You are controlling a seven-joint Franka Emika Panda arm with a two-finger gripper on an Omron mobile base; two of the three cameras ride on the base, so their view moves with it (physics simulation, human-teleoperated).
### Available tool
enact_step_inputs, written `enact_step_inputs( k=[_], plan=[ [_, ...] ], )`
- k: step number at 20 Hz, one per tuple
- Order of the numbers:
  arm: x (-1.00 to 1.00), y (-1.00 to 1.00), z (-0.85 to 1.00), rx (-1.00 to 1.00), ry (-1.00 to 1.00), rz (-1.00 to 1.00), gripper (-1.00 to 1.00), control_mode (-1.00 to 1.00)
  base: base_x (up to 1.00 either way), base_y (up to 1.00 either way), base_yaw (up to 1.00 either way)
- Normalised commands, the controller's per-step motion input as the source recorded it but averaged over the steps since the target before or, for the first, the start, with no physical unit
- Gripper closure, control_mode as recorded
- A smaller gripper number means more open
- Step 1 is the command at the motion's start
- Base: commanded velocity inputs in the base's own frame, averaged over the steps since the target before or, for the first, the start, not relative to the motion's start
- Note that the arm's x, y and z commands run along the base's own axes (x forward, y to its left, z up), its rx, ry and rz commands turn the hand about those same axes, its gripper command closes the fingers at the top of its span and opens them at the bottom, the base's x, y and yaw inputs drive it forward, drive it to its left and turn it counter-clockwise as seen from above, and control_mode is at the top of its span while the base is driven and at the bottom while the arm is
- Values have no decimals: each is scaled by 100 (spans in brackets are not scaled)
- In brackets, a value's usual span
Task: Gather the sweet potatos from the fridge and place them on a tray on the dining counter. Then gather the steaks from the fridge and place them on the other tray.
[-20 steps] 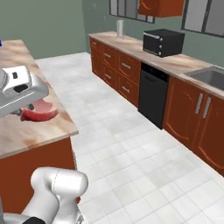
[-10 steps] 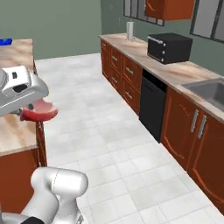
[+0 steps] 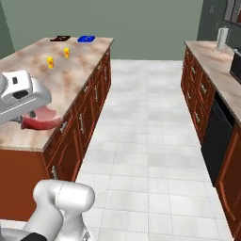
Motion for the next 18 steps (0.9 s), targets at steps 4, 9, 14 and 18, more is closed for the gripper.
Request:
enact_step_inputs(
  k=[4,9,14,18],
  plan=[
    [0,0,0,0,0,0,100,100,6,-100,43],
    [0,0,0,0,0,0,100,100,60,-100,19],
    [0,0,0,0,0,0,100,100,100,-57,9],
    [0,0,0,0,0,0,100,100,100,-20,8]
  ],
)
